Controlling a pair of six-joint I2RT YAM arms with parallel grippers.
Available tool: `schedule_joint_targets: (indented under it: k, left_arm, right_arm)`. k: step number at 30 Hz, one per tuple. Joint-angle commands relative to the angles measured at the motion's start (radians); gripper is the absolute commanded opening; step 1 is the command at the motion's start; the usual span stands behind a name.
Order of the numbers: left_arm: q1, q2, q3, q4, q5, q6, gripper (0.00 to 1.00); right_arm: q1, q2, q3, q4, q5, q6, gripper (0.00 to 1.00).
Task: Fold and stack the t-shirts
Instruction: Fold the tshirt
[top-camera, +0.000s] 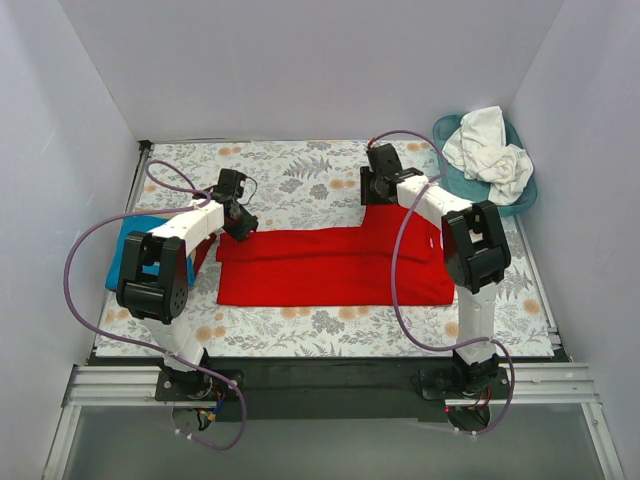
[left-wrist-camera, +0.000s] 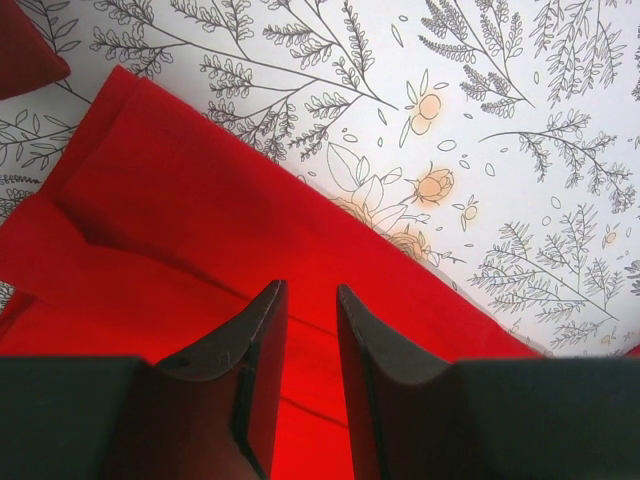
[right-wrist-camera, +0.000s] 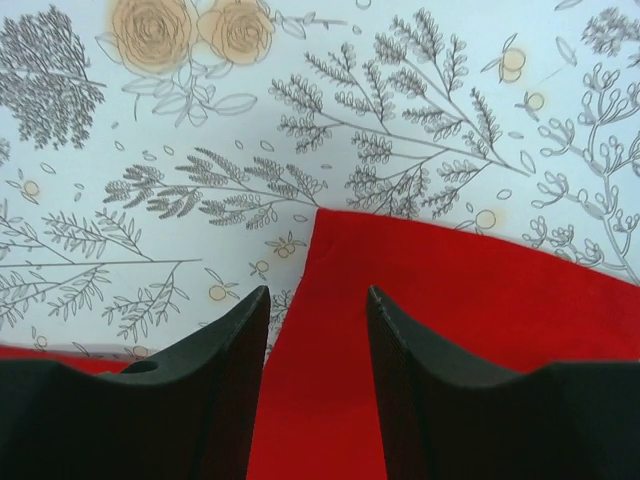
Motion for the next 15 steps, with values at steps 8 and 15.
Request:
schedule_joint_targets:
  k: [8, 15]
  left_arm:
    - [-0.001, 0.005, 0.026, -0.014, -0.005, 0.009, 0.25]
    - [-0.001, -0.009, -0.009, -0.012, 0.002, 0.002, 0.25]
  right_arm:
    - [0.125, -0.118, -0.071, -0.009, -0.074, -0.008, 0.45]
    - [0.188, -0.161, -0.167, 0.023, -0.091, -0.001, 0.45]
